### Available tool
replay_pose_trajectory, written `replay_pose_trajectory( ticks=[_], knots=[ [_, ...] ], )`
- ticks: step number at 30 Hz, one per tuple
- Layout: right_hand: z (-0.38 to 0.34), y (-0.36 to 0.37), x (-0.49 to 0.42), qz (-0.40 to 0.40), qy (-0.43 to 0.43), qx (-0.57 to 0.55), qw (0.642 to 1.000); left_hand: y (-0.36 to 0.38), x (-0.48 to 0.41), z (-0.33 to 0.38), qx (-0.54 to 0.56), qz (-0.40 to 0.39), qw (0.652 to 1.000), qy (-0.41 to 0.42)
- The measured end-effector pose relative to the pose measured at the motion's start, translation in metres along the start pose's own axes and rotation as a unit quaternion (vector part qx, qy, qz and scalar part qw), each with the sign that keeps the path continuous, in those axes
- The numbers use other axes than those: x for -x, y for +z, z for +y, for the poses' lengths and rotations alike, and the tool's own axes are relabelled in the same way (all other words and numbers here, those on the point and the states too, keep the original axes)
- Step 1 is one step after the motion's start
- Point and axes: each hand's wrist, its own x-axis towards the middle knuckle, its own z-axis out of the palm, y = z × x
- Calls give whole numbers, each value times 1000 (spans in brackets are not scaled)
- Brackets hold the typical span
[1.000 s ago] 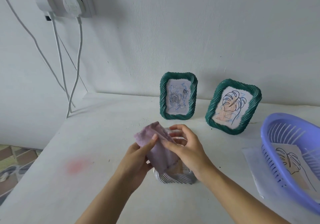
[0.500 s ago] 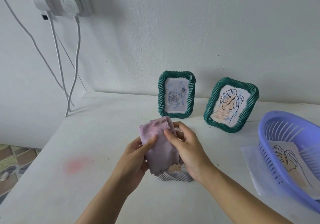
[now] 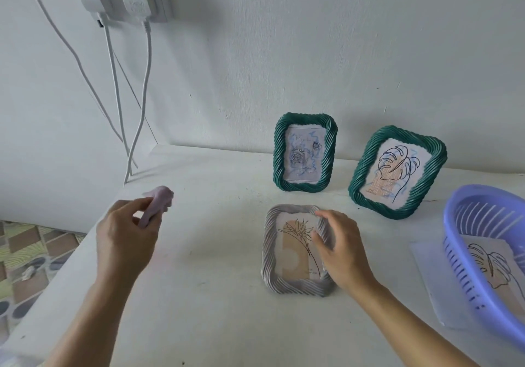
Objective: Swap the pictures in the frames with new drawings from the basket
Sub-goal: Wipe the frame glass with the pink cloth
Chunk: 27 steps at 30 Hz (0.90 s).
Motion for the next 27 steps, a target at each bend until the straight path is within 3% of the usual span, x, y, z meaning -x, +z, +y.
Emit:
replay_pose_trajectory(
  ticks=[3,10,14,20,24,27],
  knots=[
    [2,10,6,-1,15,6,1000,18,-2,-12,-78,-10,996,51],
    [7,12,10,-24,16,43,999,73,37,-13,-120,-83,985,89],
    [11,10,12,-26,10,54,998,82,53,-15,-194,-137,959,153],
    [4,9,10,21,24,112,993,85,60,-7,-262,-210,936,106],
    [2,7,3,13,63,133,989,84,52,13,-274,-184,938,105],
    [0,3,-1,-19,97,150,984,94,50,25,-200,-157,955,153]
  ],
)
